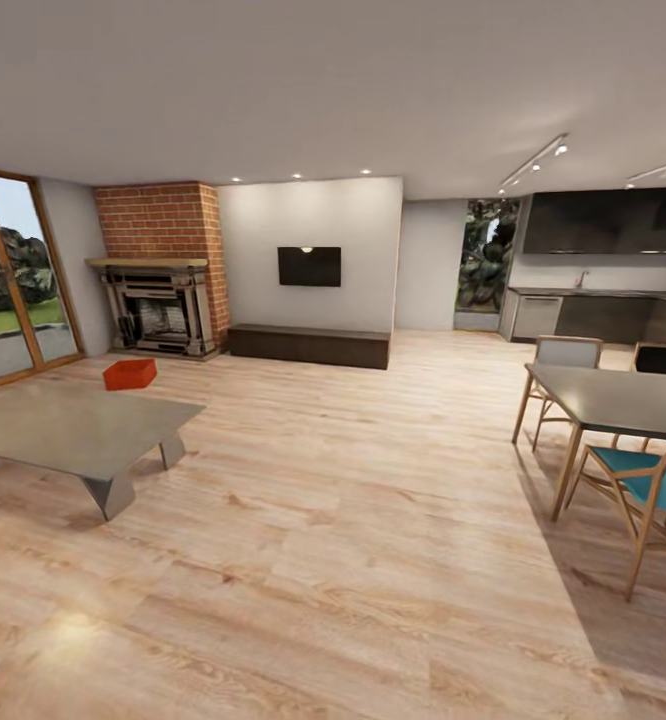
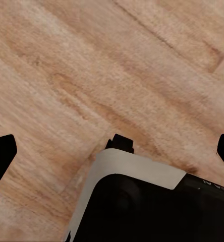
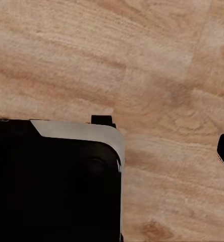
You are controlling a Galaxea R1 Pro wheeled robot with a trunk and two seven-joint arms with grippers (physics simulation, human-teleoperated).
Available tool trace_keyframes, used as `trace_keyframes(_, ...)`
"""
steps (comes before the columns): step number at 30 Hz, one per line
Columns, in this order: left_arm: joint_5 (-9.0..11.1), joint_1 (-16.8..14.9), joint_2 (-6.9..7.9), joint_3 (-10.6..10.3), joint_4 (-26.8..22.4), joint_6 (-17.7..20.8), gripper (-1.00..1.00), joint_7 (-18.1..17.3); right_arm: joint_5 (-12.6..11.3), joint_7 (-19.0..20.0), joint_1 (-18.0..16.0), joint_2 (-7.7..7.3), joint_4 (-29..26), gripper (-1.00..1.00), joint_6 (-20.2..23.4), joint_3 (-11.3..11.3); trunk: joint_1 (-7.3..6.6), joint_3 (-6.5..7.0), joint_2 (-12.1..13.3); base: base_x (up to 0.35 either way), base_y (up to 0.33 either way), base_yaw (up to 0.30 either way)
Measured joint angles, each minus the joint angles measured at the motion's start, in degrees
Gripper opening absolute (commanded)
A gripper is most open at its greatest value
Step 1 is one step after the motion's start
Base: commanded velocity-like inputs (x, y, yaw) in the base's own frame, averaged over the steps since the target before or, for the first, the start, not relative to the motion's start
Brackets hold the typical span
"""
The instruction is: Move the two storage containers from the living room to the garage. In the garage, place one container on the floor and stack the other container on top of it (either order is fine).
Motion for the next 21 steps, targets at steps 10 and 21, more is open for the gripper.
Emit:
trace_keyframes(10,-0.01,0.0,0.0,-0.01,0.0,0.04,1.0,0.0,-0.01,0.0,0.0,0.0,0.0,1.0,0.0,0.0,0.0,0.0,0.0,0.324,0.0,0.0)
trace_keyframes(21,-0.01,0.0,0.0,-0.01,0.0,0.09,1.0,0.0,0.0,0.0,0.0,0.01,0.0,1.0,0.0,0.0,0.0,0.0,0.0,0.324,0.0,0.0)
